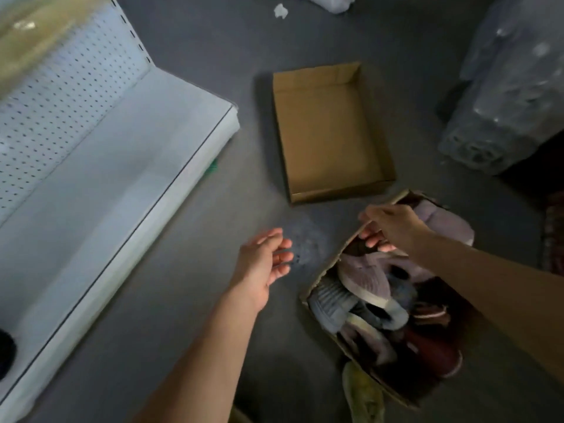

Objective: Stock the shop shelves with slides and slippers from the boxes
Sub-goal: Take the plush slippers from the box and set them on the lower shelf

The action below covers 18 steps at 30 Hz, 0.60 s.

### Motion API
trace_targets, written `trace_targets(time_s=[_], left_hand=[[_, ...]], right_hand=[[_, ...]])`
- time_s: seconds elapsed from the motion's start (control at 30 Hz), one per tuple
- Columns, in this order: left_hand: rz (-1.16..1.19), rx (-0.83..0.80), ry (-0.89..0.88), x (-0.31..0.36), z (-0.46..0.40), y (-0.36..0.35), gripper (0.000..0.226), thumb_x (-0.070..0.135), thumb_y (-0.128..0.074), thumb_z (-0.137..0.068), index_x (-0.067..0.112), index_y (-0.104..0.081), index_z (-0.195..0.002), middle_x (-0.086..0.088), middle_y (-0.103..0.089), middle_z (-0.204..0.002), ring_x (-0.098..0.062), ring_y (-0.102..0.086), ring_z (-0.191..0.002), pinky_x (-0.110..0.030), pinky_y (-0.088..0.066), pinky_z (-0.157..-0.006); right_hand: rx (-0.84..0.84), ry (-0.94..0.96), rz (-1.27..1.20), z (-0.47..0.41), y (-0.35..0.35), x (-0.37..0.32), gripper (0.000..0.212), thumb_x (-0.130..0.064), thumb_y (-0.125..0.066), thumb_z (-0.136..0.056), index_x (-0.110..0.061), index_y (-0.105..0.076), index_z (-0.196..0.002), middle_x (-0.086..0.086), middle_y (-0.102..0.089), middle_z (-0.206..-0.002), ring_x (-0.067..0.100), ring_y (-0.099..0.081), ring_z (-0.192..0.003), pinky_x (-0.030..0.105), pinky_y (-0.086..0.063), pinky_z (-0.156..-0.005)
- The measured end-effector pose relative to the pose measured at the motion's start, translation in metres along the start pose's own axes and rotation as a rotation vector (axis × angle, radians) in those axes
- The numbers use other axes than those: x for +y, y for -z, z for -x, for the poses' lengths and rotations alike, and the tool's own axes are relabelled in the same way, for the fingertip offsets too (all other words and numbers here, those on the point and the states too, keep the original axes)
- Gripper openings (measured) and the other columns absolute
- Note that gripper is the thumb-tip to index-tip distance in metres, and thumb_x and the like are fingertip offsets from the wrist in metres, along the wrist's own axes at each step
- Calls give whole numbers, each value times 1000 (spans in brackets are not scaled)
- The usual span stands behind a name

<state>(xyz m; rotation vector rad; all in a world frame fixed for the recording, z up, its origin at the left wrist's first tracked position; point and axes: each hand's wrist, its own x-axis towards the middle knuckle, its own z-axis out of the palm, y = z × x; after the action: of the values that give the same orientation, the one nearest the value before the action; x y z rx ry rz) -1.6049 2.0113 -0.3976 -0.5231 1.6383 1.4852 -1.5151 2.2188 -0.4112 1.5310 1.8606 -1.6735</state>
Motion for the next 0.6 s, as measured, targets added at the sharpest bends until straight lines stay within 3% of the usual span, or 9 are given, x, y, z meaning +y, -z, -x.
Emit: trace_targets(time_s=[0.2,0.4,0.47,0.6], left_hand=[[-98,-33,55,-51,-21,-81,13,12,-50,-100,20,-60,-97,0,-64,-82,-13,-57,-67,-26,-46,-60],[-144,3,212,-115,-42,-128,12,14,-51,-100,17,-62,-102,0,-61,-84,-11,-54,-72,-29,-50,-70],[-170,21,243,-131,-52,-137,20,16,-53,-99,14,-61,-117,-2,-60,-93,-12,-54,-81,-32,-51,-78],[-256,74,240,-153,-76,-150,39,21,-58,-97,14,-51,-135,-8,-53,-132,-21,-51,-116,-39,-49,-96]], right_hand=[[37,-158,-19,-20,76,59,24,-24,-51,-97,-3,-63,-100,12,-62,-72,22,-53,-54,24,-37,-50],[57,-281,-23,-44,115,123,16,-22,-53,-96,-10,-61,-103,11,-67,-81,19,-57,-60,26,-44,-55],[41,-308,-22,-52,119,140,16,-23,-54,-96,-10,-62,-101,10,-67,-80,19,-58,-60,26,-45,-57],[51,-311,-74,-69,124,161,16,-22,-55,-95,-11,-64,-102,10,-68,-81,19,-59,-61,26,-47,-57]])
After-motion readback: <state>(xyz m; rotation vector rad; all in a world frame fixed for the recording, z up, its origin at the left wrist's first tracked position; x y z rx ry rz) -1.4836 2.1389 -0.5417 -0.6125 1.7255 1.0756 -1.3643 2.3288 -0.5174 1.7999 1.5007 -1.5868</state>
